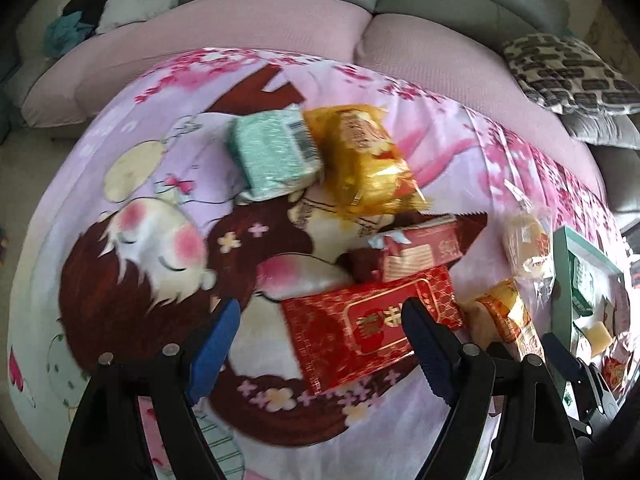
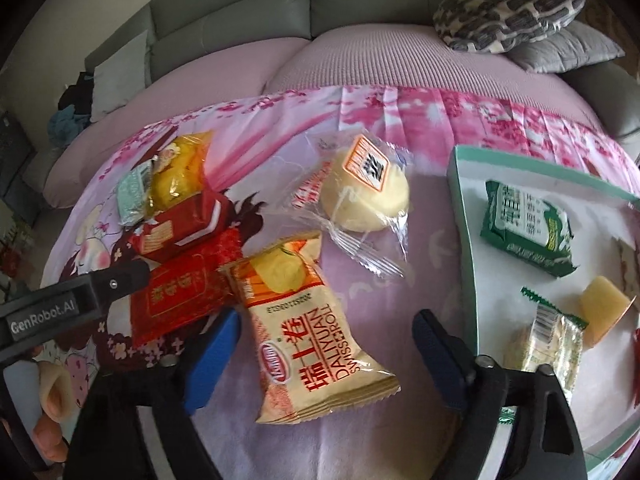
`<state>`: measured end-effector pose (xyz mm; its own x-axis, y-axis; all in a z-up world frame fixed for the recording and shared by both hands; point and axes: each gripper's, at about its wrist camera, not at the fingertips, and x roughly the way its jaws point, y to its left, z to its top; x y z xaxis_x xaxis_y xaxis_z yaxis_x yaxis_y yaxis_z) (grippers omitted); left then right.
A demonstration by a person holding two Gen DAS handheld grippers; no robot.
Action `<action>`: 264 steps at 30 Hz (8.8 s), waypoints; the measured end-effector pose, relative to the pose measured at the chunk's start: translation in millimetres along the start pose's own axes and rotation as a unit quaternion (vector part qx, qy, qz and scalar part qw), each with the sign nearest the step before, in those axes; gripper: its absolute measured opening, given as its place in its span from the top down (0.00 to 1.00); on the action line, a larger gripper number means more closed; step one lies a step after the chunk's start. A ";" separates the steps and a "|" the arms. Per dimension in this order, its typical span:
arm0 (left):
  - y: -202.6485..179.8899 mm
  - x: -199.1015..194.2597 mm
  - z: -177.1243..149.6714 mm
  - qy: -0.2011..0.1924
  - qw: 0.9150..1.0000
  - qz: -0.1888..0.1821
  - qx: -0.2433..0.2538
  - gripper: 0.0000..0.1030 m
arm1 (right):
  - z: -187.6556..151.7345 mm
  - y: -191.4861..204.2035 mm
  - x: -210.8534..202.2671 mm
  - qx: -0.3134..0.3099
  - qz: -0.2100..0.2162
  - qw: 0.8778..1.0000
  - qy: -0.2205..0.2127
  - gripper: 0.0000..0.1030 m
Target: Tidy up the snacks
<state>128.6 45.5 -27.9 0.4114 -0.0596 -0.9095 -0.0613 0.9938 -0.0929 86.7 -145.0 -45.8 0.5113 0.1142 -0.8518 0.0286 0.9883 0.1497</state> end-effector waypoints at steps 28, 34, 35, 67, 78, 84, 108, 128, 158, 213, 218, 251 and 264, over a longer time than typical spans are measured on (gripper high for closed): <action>-20.6 31.2 4.3 0.040 0.997 -0.063 0.037 0.19 | -11.5 -6.7 -9.5 0.019 -0.029 0.998 0.043 0.52; -30.4 32.1 -2.1 0.073 0.993 -0.073 0.053 0.19 | -14.0 -10.0 -12.0 0.026 -0.030 0.998 0.048 0.52; -32.3 32.2 -3.5 0.078 0.993 -0.072 0.056 0.19 | -14.3 -10.2 -12.3 0.026 -0.030 0.998 0.049 0.52; -95.5 61.3 -4.0 0.067 0.990 -0.007 0.120 0.25 | -17.1 -9.6 -10.2 0.014 -0.039 0.998 0.057 0.52; -96.9 40.2 -19.0 0.077 0.990 -0.012 0.118 0.46 | -14.7 -8.2 -6.5 0.003 -0.045 0.998 0.054 0.51; -94.7 33.7 -27.5 0.082 0.992 -0.021 0.096 0.49 | -14.0 -7.7 -5.8 0.000 -0.045 0.997 0.055 0.51; -58.9 -7.1 -4.9 0.045 0.996 -0.054 0.055 0.54 | -7.5 -19.5 -54.6 0.027 -0.023 0.999 -0.005 0.62; -60.8 -55.7 -6.3 -0.012 0.995 -0.088 0.052 0.54 | -6.4 -23.8 -76.8 0.043 -0.013 0.999 -0.029 0.62; -142.3 -84.1 -13.9 -0.079 0.979 -0.117 0.147 0.54 | 6.7 -148.6 -103.6 0.162 -0.068 0.983 -0.060 0.62; -269.5 -31.1 -44.4 -0.030 0.956 -0.125 0.265 0.51 | 10.0 -233.5 -86.3 0.225 -0.075 0.968 -0.079 0.39; -258.6 -43.5 -34.7 -0.038 0.961 -0.120 0.246 0.43 | 8.6 -231.6 -93.7 0.220 -0.083 0.969 -0.072 0.32; -216.9 -23.8 -11.3 -0.049 0.985 -0.047 0.162 0.04 | -2.2 -218.0 -92.8 0.200 -0.111 0.973 -0.039 0.00; -203.3 -49.1 -9.3 -0.075 0.981 -0.067 0.165 0.04 | 6.5 -191.3 -107.5 0.177 -0.071 0.978 -0.079 0.00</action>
<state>112.4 -154.4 31.9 0.5265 -0.2029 -0.8256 0.2910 0.9555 -0.0493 31.8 -346.9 20.4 0.6065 -0.0658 -0.7924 0.3901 0.8930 0.2245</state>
